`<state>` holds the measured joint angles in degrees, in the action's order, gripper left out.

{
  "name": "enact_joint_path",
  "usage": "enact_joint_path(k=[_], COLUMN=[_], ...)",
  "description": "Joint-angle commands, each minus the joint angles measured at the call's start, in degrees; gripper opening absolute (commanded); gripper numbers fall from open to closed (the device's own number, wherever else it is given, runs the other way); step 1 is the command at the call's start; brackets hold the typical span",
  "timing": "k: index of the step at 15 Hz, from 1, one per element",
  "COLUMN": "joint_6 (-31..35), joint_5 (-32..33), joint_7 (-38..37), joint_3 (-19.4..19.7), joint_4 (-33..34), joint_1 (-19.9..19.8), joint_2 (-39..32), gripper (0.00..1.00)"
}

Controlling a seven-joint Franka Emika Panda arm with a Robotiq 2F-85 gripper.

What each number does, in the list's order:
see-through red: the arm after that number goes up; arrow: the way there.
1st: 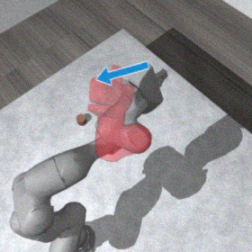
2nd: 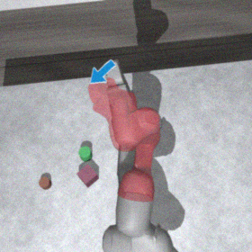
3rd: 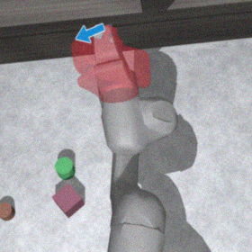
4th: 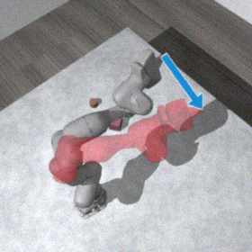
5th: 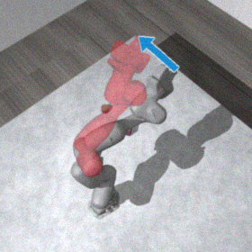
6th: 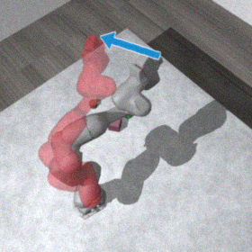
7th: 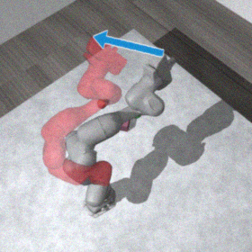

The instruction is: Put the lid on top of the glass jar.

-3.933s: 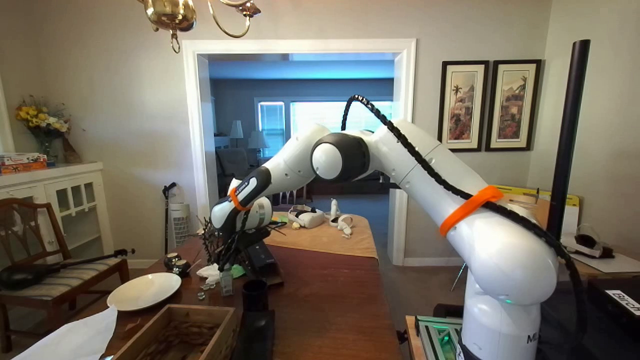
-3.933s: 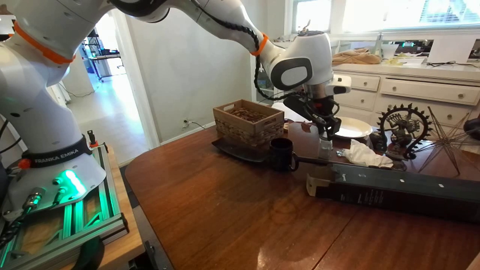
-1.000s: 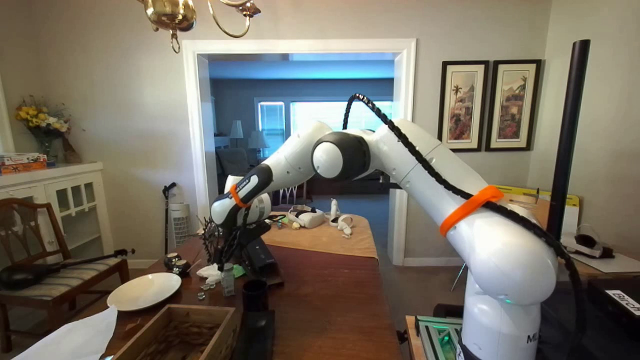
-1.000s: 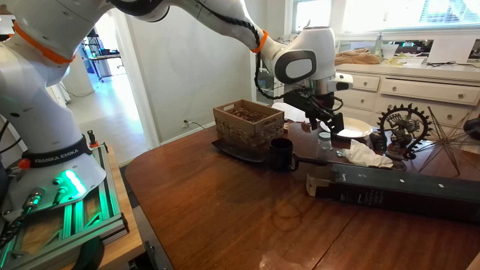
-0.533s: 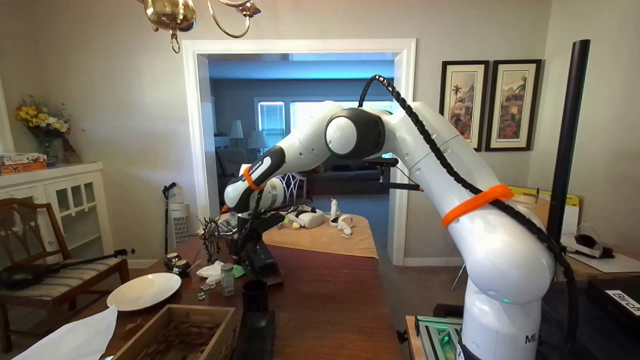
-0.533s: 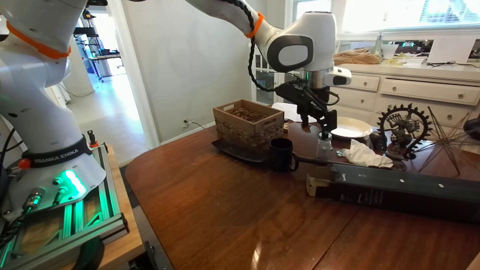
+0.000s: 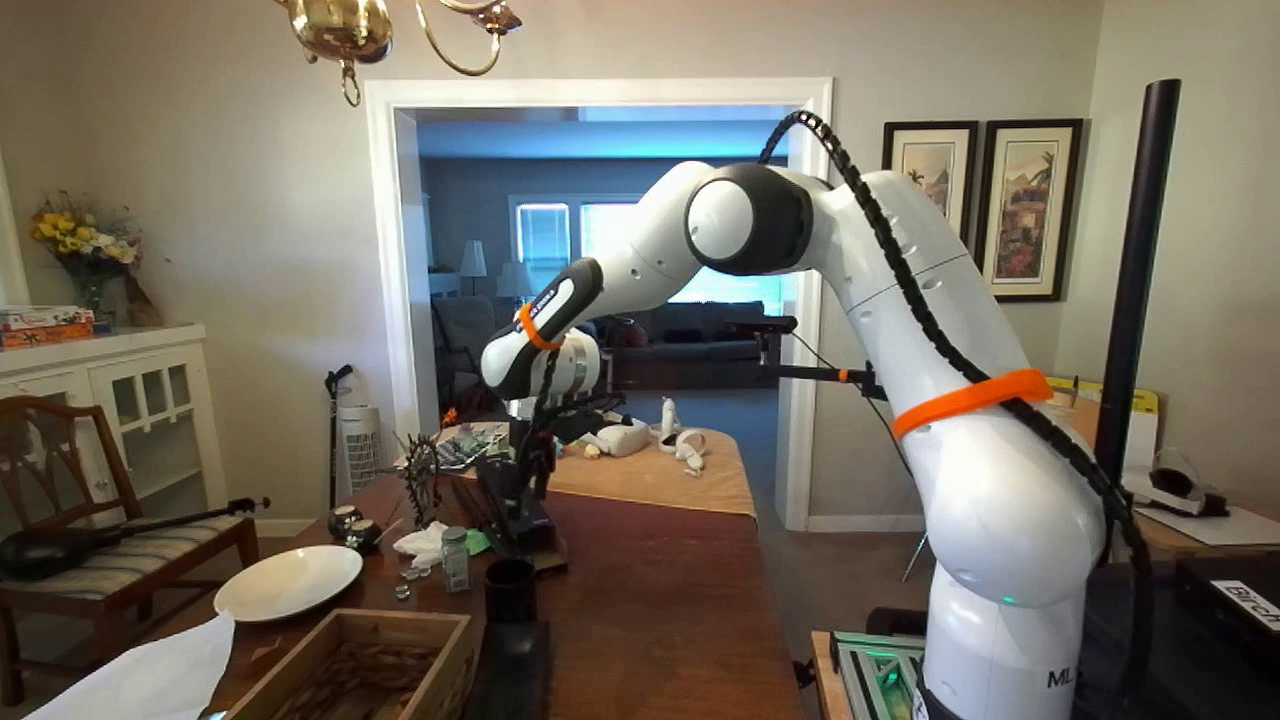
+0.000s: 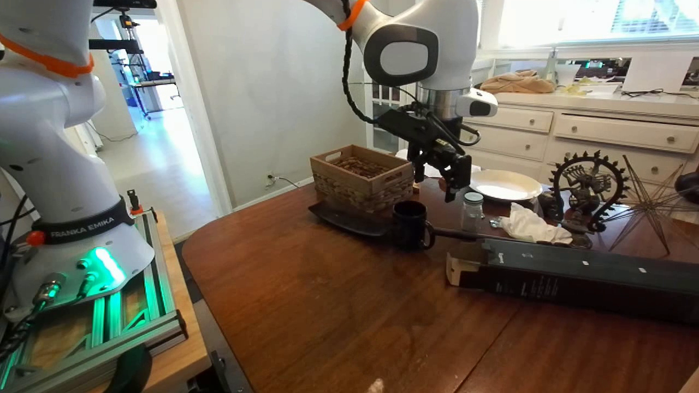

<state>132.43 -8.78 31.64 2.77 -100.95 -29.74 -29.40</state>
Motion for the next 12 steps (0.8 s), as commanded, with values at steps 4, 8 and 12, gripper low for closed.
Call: enact_joint_path(k=[4, 8, 12], joint_6=[3.8, 7.9, 8.3], joint_5=[-2.8, -4.6, -4.7], joint_7=[2.7, 3.2, 2.7], joint_3=[1.6, 1.6, 2.0], joint_4=[-9.1, -11.8, -10.3], joint_1=[0.9, 1.5, 2.0], joint_2=[6.8, 8.2, 6.9], gripper=[1.0, 1.0, 1.0])
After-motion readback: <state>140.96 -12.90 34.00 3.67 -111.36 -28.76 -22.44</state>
